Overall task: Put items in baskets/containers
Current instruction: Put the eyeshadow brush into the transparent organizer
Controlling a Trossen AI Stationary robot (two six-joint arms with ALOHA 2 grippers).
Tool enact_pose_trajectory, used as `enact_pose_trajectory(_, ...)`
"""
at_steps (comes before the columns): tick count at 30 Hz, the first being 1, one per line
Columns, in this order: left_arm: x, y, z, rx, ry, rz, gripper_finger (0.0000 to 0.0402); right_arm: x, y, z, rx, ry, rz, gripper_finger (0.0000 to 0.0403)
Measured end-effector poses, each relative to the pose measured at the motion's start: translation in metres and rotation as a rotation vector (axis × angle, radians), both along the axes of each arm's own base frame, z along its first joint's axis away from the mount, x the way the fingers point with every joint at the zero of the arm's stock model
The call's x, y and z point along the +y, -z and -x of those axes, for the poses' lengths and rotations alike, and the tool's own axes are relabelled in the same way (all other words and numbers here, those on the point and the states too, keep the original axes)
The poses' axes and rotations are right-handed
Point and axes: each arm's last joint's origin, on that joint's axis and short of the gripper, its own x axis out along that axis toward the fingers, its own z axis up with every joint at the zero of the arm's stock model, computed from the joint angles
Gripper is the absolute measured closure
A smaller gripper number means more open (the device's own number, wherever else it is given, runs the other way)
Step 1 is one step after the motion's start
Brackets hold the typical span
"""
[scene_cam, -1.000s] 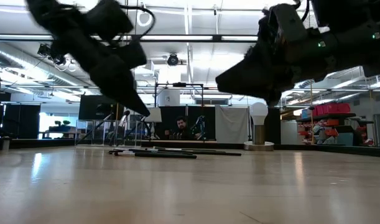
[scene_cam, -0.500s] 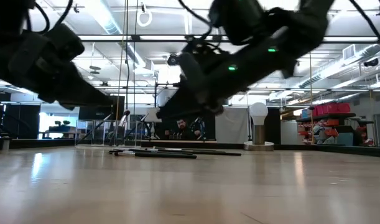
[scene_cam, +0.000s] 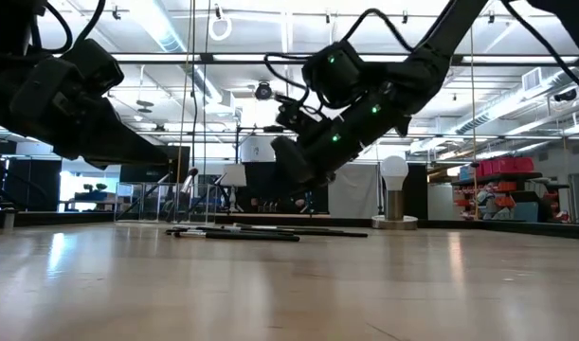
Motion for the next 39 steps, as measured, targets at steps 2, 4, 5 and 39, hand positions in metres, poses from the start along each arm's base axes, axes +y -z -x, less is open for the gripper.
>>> enact_pose_trajectory(2,0.000,0.000,0.000,0.000,-0.001,-0.001,0.0386,-0.003,0.004,0.000,0.007,-0.019,0.002,0.0233)
enact_pose_trajectory(4,0.000,0.000,0.000,-0.001,-0.003,-0.002,0.0387,-0.004,0.011,-0.003,-0.002,-0.023,0.002,0.0239)
enact_pose_trajectory(5,0.000,0.000,0.000,-0.002,-0.005,-0.002,0.0388,-0.005,0.018,-0.003,0.011,-0.020,0.003,0.0242)
enact_pose_trajectory(39,0.000,-0.002,-0.001,-0.020,-0.014,0.005,0.0388,-0.033,0.034,-0.012,0.074,0.003,0.061,0.0277)
